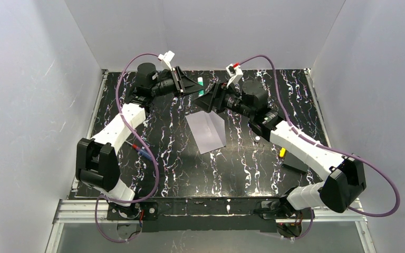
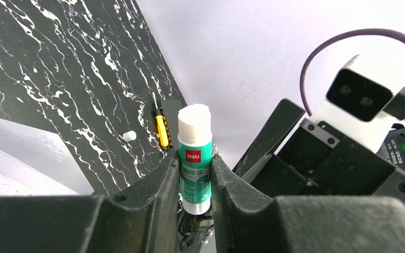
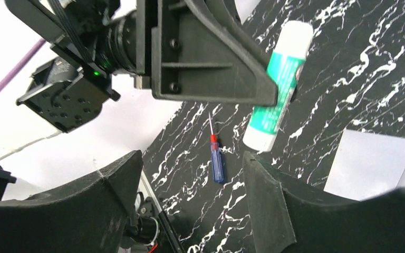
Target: Place the letter into the envelope and seal it
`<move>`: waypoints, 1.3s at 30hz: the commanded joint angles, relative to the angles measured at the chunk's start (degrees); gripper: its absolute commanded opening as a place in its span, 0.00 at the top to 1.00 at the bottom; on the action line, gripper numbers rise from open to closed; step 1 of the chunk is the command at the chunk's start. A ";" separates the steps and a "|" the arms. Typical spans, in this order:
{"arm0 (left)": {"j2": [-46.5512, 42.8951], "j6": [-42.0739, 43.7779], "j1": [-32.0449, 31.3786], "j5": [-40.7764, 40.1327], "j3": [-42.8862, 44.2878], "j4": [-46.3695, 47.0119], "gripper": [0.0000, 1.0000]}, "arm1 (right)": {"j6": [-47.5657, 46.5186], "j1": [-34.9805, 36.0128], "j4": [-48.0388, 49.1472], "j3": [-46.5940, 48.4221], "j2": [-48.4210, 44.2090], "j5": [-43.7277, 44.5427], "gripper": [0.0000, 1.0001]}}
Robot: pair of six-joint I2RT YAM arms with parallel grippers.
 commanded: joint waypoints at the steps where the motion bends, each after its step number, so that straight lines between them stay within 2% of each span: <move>1: -4.05 1.43 0.04 -0.88 -0.07 0.94 1.00 | -2.92 1.49 -2.16 -0.17 -0.86 3.95 0.27; 3: -4.42 1.58 0.09 -0.64 -0.09 0.94 1.00 | -1.69 1.69 -2.09 -0.25 -1.10 6.68 0.38; 5: -4.94 2.18 0.06 -0.68 -0.45 0.91 1.00 | -0.88 1.70 -1.60 -0.45 -1.74 9.40 0.40; 9: -5.48 2.40 0.15 -0.84 -0.86 0.94 1.00 | 0.02 1.70 -1.81 -0.89 -2.53 12.61 0.23; 15: -5.38 1.93 0.11 -0.36 -0.40 0.89 1.00 | 4.29 1.70 0.79 -0.67 -0.37 12.10 0.23; 26: -6.15 1.80 0.20 0.43 -0.40 0.94 1.00 | 8.51 1.60 3.99 1.53 3.69 10.74 0.47; 35: -6.66 1.75 0.26 0.66 -1.48 0.93 1.00 | 11.22 0.87 10.07 -1.01 3.24 9.09 0.49; 37: -6.85 1.64 0.23 0.61 -1.54 0.94 1.00 | 11.40 0.54 10.04 -1.02 3.29 8.59 0.57; 39: -6.89 1.49 0.28 0.61 -1.45 0.94 1.00 | 11.71 0.24 9.90 -1.07 3.38 8.22 0.72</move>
